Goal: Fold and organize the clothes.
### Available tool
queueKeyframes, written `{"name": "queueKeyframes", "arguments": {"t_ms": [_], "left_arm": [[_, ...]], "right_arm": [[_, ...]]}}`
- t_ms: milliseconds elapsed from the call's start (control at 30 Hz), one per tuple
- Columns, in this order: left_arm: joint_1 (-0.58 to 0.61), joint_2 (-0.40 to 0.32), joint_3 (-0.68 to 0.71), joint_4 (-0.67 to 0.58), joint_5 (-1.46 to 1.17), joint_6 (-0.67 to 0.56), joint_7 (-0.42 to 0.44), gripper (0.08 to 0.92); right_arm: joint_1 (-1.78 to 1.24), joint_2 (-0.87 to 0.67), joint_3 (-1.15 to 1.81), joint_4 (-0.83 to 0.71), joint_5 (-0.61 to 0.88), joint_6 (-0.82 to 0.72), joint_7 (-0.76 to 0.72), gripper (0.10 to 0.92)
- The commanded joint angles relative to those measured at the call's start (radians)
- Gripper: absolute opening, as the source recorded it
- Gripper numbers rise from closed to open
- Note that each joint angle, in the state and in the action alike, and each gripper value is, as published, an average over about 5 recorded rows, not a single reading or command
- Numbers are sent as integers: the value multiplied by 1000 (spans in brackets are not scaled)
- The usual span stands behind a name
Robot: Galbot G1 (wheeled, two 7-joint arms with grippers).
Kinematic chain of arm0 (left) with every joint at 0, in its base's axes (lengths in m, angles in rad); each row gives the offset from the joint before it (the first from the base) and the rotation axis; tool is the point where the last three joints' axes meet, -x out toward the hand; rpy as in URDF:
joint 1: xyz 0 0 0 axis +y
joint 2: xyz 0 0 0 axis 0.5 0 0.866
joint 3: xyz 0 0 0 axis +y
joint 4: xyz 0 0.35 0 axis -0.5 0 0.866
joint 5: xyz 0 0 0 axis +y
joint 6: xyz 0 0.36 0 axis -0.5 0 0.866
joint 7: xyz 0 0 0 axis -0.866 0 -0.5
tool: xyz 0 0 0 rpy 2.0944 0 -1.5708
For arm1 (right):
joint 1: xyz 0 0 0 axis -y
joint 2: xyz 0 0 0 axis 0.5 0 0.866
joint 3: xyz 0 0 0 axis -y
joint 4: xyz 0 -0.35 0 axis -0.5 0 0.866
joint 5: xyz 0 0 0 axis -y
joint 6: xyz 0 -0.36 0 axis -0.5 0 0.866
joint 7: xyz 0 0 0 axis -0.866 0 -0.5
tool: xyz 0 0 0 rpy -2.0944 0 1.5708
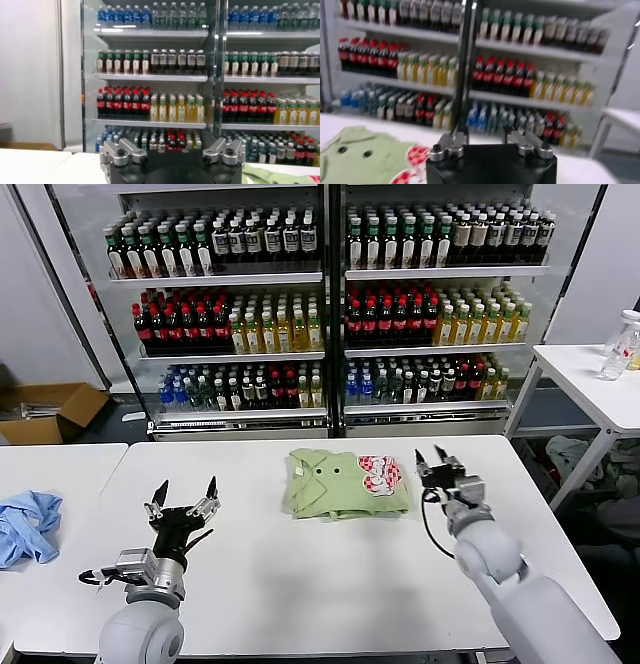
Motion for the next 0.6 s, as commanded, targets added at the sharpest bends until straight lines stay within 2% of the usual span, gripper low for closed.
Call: {"name": "queueKeyframes", "arguments": {"t_ms": [33, 367, 467, 600], "left_arm": [[49, -18, 19, -57, 27, 0, 16, 823], [99, -24, 13, -105, 31, 6, 65, 823], [104, -24, 8, -112, 32, 5, 68, 823], [108, -28, 4, -120, 32, 6, 68, 822]], "right_arm": [[-290, -69, 237, 251, -141, 175, 8, 492], [-450, -29, 353, 328, -155, 189, -14, 776], [-474, -26, 364, 340, -152, 189, -14, 815], [-484, -19, 366, 348, -153, 187, -11, 822]]}}
